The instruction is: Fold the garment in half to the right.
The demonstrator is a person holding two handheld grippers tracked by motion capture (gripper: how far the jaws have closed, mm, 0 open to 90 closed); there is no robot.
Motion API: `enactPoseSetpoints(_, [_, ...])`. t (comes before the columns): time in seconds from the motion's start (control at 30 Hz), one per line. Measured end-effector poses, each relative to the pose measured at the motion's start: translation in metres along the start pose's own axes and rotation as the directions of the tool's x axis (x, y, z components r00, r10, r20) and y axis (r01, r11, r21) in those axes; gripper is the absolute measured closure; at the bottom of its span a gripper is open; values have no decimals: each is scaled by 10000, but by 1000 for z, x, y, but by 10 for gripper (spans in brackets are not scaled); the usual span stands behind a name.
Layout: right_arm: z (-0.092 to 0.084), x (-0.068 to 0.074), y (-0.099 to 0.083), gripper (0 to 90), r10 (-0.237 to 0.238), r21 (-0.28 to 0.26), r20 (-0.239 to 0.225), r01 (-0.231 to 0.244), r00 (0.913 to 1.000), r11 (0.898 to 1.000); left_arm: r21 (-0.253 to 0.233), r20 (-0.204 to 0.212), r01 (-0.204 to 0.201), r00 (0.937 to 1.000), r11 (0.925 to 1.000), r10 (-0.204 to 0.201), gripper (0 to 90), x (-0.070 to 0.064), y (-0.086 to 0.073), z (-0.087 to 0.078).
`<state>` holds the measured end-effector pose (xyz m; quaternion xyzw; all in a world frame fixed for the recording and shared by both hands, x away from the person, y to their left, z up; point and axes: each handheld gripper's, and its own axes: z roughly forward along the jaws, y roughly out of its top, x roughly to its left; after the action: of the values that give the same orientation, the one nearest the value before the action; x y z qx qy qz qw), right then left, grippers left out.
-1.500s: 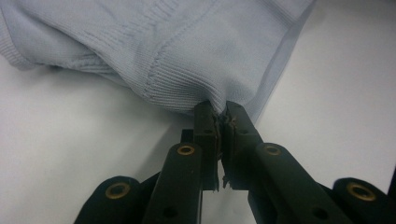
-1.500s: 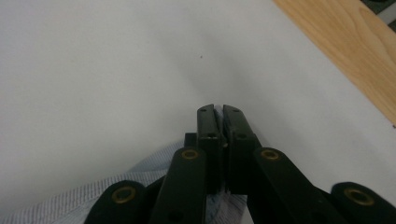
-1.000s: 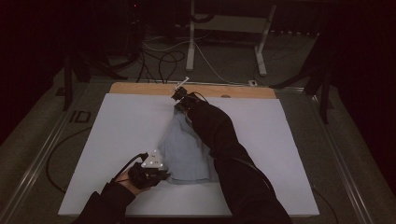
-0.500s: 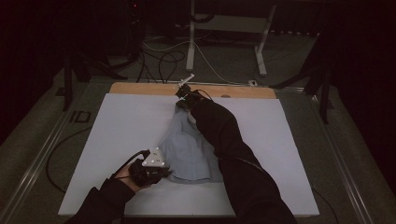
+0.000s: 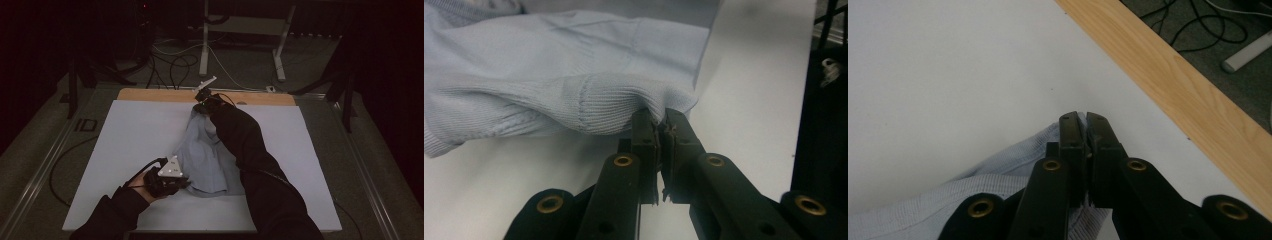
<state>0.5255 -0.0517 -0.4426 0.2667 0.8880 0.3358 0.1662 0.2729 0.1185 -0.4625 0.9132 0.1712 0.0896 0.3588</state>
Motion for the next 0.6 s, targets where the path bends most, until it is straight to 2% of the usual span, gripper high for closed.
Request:
enactPoseSetpoints(0.3, [-18, -12, -8, 877, 204, -298, 123, -200, 9997, 9994, -14, 139, -514, 9986, 9987, 514, 867, -2, 19, 2])
enactPoseSetpoints(0.6, [-34, -24, -20, 876, 488, -423, 233, -478, 9985, 9980, 25, 327, -990, 9946, 9951, 989, 867, -3, 37, 9])
